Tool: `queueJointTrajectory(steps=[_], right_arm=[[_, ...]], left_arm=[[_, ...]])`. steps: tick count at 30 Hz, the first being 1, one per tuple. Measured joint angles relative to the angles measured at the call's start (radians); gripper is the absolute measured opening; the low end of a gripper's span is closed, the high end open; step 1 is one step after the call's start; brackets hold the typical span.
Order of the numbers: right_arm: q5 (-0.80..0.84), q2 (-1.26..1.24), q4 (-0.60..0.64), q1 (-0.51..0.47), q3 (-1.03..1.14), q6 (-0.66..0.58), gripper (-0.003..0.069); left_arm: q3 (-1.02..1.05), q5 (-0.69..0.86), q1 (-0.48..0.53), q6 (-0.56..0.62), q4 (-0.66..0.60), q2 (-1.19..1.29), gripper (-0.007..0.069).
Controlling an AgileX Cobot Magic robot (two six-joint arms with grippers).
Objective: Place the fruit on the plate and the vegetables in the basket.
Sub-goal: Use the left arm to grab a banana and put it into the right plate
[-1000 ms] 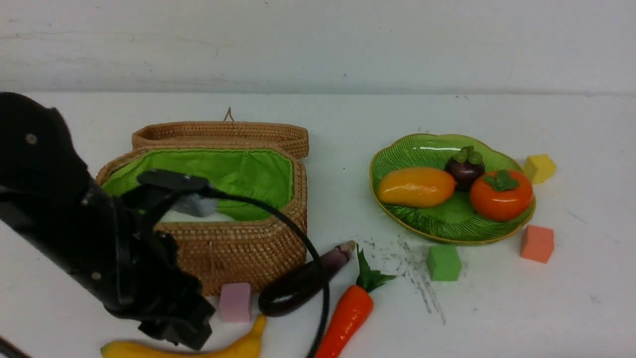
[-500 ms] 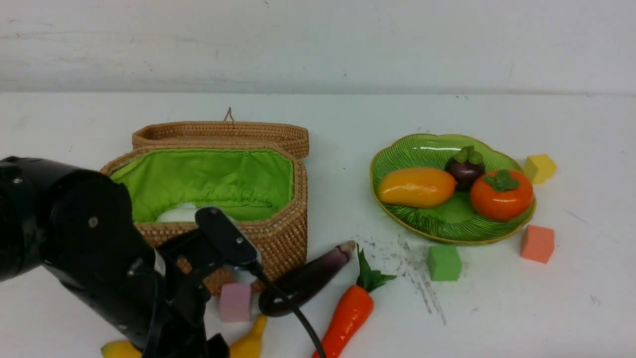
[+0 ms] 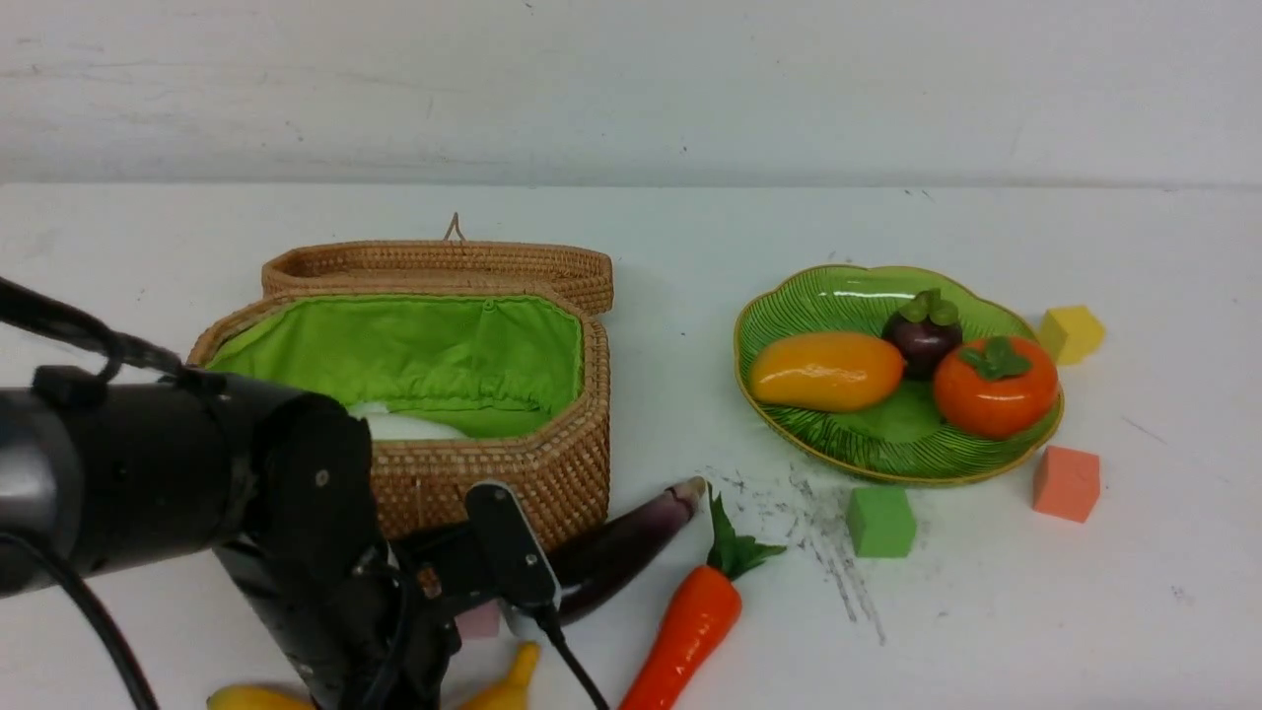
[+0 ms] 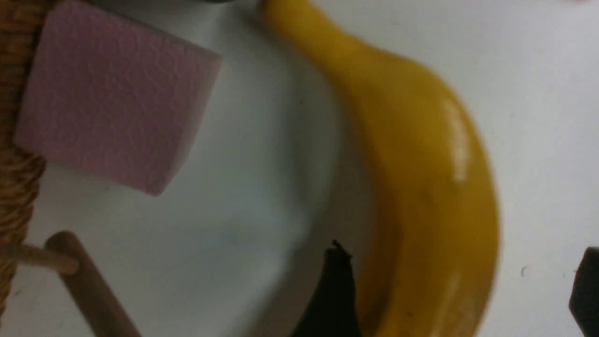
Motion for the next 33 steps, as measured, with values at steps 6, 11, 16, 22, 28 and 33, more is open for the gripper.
queueJointTrajectory(steps=[6, 11, 16, 22, 28, 33], right_arm=[[0.0, 0.0, 0.0, 0.0, 0.0, 0.0, 0.0181], [0.0, 0.0, 0.0, 0.0, 0.0, -0.001, 0.0187], [0.0, 0.0, 0.0, 0.0, 0.0, -0.002, 0.0195], [0.0, 0.0, 0.0, 0.0, 0.0, -0.002, 0.0204], [0.0, 0.0, 0.0, 0.0, 0.0, -0.002, 0.0213], [0.0, 0.0, 0.001, 0.0, 0.0, -0.002, 0.0217]], left_arm=[[0.0, 0.023, 0.0, 0.0, -0.012, 0.053, 0.0545], [0.0, 0.057, 0.0, 0.0, -0.051, 0.058, 0.0454], [0.0, 0.089, 0.0, 0.001, -0.103, 0.058, 0.0305], [-0.052, 0.189, 0.0, 0.041, -0.127, 0.058, 0.0311], [-0.164, 0.36, -0.004, 0.056, -0.143, 0.045, 0.0311], [-0.329, 0.405, -0.058, 0.04, -0.123, -0.017, 0.0311]])
